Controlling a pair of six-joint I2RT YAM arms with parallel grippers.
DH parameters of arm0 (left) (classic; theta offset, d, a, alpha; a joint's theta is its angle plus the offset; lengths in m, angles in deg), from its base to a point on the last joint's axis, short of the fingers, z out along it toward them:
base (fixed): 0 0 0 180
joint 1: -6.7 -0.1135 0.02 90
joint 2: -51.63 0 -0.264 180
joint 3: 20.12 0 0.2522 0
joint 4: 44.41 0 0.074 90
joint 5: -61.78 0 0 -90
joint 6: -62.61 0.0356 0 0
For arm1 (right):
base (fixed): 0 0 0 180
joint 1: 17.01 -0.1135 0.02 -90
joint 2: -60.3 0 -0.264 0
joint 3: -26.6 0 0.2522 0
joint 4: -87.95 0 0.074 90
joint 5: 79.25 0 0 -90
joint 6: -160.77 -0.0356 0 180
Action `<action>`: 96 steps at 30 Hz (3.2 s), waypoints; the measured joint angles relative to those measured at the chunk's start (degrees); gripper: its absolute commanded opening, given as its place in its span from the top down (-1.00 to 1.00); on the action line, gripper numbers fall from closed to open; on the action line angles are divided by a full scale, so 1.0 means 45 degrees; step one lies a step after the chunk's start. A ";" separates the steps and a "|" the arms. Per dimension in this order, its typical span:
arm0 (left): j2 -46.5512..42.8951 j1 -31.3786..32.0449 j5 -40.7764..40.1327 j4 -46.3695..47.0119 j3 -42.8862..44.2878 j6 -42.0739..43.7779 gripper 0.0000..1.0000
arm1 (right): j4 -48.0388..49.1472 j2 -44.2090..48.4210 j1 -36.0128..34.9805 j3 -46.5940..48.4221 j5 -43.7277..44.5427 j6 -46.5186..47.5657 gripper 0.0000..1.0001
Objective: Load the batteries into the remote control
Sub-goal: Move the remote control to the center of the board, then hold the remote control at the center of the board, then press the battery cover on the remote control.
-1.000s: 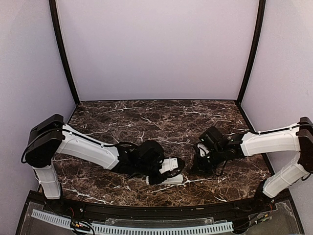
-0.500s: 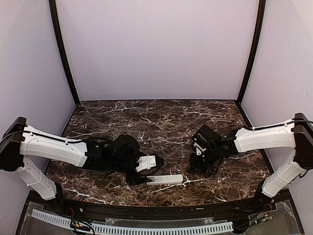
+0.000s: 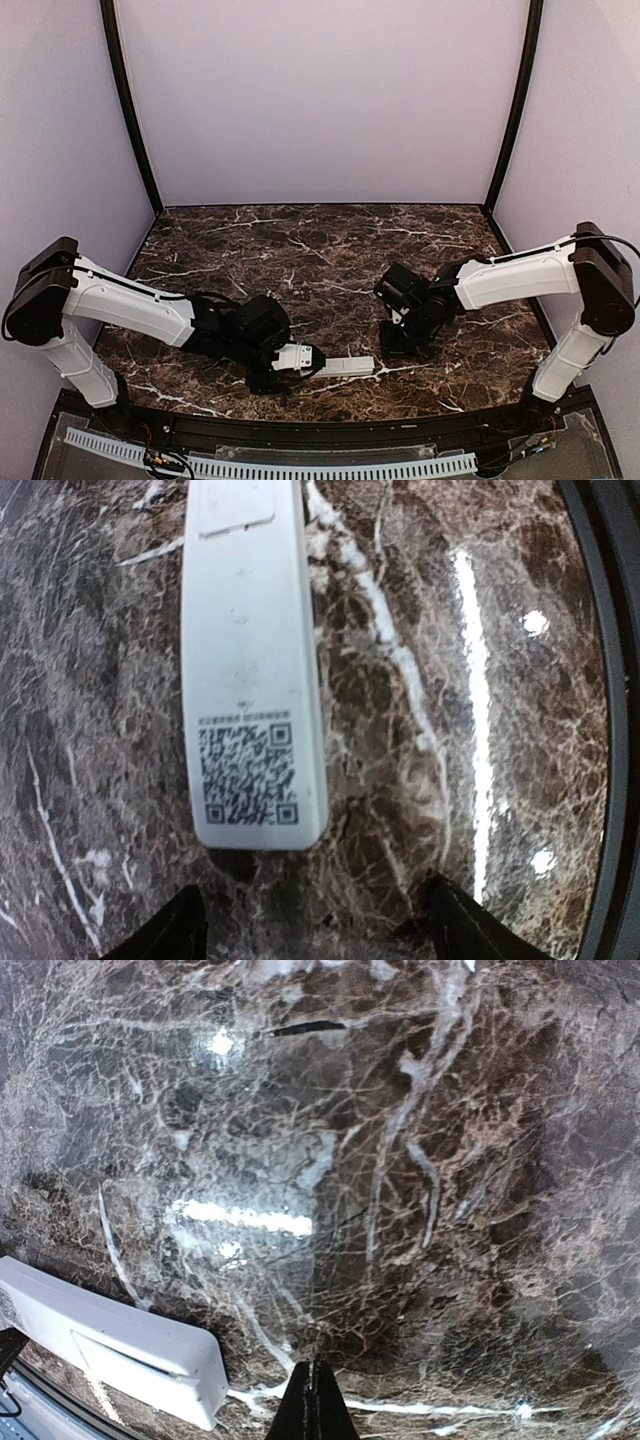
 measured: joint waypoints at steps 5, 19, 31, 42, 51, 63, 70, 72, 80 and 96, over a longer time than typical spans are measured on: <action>0.0957 -0.0073 0.0131 0.0010 0.0884 0.0000 -0.39 | -0.0296 -0.0282 -0.0044 0.0311 0.0262 0.0010 1.00; 0.1515 -0.0073 0.0719 -0.0389 0.1511 -0.0199 0.25 | -0.0510 -0.0316 -0.0092 0.0321 0.0384 0.0102 1.00; 0.1705 0.0155 0.0277 0.0078 0.1559 -0.0962 0.24 | -0.0850 -0.0049 -0.0092 0.0311 0.0583 0.0180 1.00; 0.2676 0.0243 -0.0131 0.1418 0.2327 -0.0957 -0.20 | -0.1341 -0.0049 0.0068 0.0316 0.1015 0.0797 1.00; 0.2433 0.0209 -0.0199 0.1515 0.2059 -0.1549 -0.32 | -0.1559 0.0223 0.0675 0.0325 0.1234 0.1506 1.00; 0.1957 0.0063 0.0272 0.1229 0.1447 -0.2662 0.05 | -0.1345 -0.0316 0.0704 0.0840 0.1141 0.1996 1.00; 0.1977 0.0063 0.0398 0.1093 0.1486 -0.2769 0.12 | -0.1166 -0.0821 0.0617 0.1015 0.1073 0.1996 1.00; 0.1977 0.0063 0.0418 0.1005 0.1511 -0.2788 0.17 | -0.1175 -0.0826 0.0578 0.1025 0.1078 0.1923 1.00; 0.1953 0.0063 0.0607 0.0758 0.1535 -0.2914 0.36 | -0.1166 -0.1258 0.0248 0.1579 0.1001 0.1768 1.00; 0.1972 0.0063 0.0942 0.0325 0.1700 -0.2919 0.43 | -0.1370 -0.1574 -0.0078 0.1885 0.1175 0.1336 1.00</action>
